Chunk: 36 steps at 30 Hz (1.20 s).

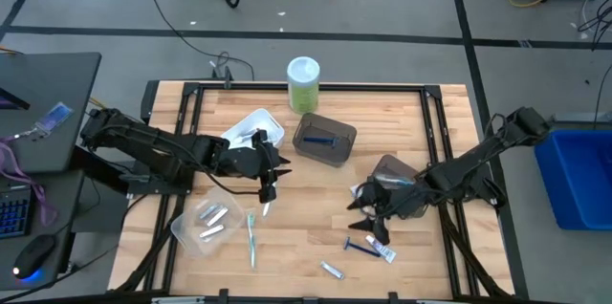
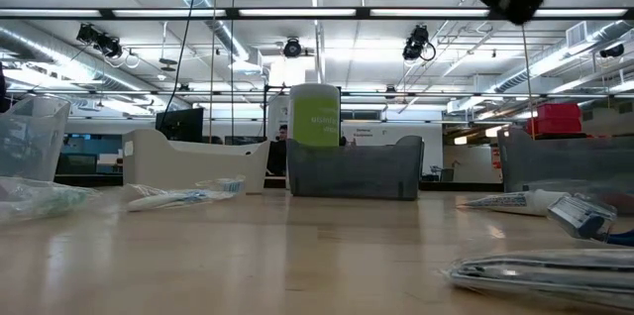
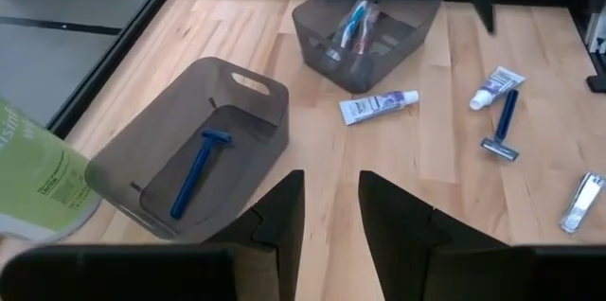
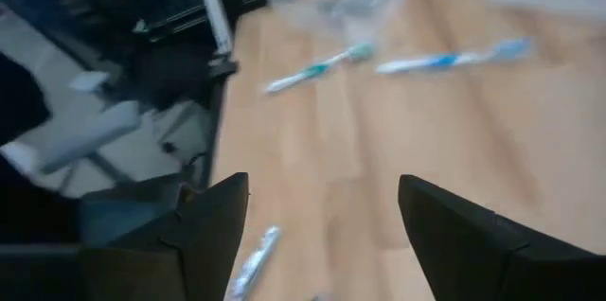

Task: Pick & Place Travel size toiletries
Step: Put the toothpaste into the white bin

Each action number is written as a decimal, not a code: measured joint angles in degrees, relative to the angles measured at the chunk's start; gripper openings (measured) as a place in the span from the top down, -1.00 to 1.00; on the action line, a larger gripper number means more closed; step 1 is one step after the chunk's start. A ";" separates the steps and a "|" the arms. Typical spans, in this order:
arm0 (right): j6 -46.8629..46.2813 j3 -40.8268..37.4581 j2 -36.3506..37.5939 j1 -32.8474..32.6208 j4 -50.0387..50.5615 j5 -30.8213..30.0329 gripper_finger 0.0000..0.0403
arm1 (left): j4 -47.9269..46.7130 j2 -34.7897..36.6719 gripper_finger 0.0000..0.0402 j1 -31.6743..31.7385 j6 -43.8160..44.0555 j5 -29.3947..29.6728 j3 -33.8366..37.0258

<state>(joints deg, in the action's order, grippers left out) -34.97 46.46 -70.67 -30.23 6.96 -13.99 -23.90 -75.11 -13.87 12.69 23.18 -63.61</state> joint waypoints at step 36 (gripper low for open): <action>-26.12 -0.13 -13.71 9.05 21.89 7.08 -0.40 | -0.16 0.00 0.44 0.00 2.91 -0.21 0.02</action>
<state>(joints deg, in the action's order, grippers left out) -61.10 46.33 -84.38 -21.18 28.85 -6.91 -24.05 -75.11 -13.87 15.59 22.97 -63.59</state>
